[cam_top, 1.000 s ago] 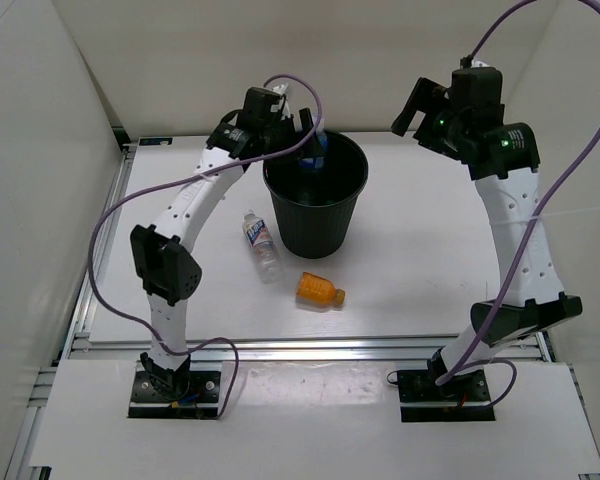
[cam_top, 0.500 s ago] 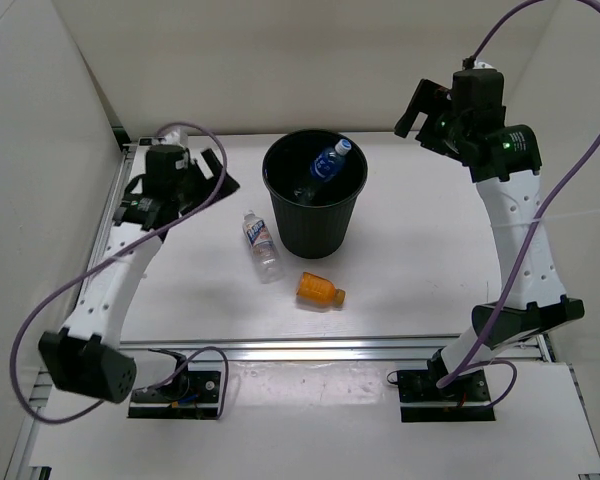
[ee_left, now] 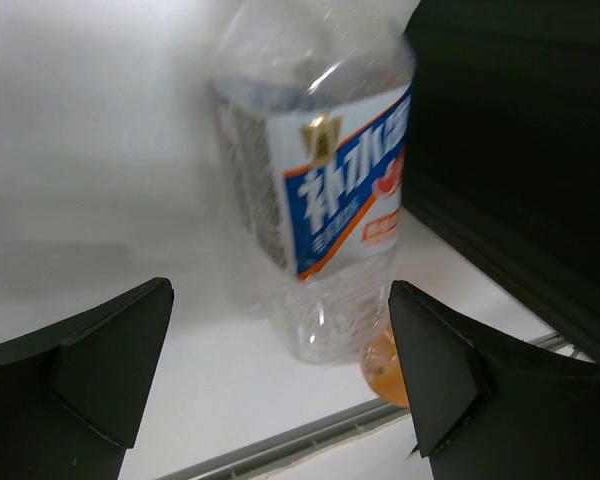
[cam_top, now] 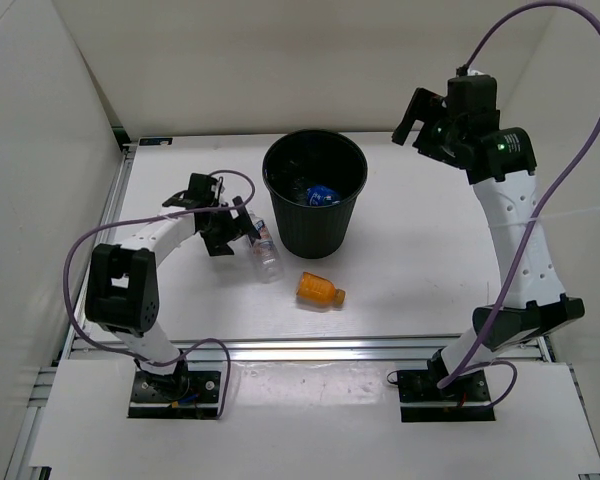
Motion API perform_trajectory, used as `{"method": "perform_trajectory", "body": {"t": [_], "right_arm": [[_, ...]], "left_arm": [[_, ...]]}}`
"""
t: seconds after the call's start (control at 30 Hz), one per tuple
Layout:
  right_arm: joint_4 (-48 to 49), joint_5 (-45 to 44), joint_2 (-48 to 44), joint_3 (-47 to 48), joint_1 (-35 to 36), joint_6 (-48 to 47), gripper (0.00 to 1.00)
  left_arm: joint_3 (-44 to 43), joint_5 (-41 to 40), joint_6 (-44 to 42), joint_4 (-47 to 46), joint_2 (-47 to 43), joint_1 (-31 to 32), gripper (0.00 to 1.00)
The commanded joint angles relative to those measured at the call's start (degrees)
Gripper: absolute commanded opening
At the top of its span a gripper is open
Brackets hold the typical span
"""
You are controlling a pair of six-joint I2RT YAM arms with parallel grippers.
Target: Put the plastic bottles in the bin
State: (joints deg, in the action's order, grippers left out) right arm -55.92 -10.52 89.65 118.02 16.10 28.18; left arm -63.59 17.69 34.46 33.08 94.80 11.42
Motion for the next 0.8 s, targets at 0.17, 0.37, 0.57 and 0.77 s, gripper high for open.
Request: {"method": "perform_trajectory", "body": {"t": [0.17,0.37,0.57,0.77], "right_arm": [[0.7,-2.5,-6.2,-5.2,-0.3,-2.1,1.0],[0.7,-4.3,-8.1,-5.3,-0.3,-3.2,1.0],[0.7,-6.1,-9.8,-8.0,-0.3,-3.2,1.0],[0.7,-6.1,-9.8,-8.6,-0.3,-3.2,1.0]], "left_arm": [[-9.0,0.9,-0.1,-2.7,6.1,2.8,1.0],[-9.3,2.0,-0.1,-2.7,12.0,3.3,1.0],[-5.1,4.1,-0.6,-2.7,14.0,3.3,0.8],[0.0,0.6,0.7,-1.8,3.1,0.2,0.44]]}}
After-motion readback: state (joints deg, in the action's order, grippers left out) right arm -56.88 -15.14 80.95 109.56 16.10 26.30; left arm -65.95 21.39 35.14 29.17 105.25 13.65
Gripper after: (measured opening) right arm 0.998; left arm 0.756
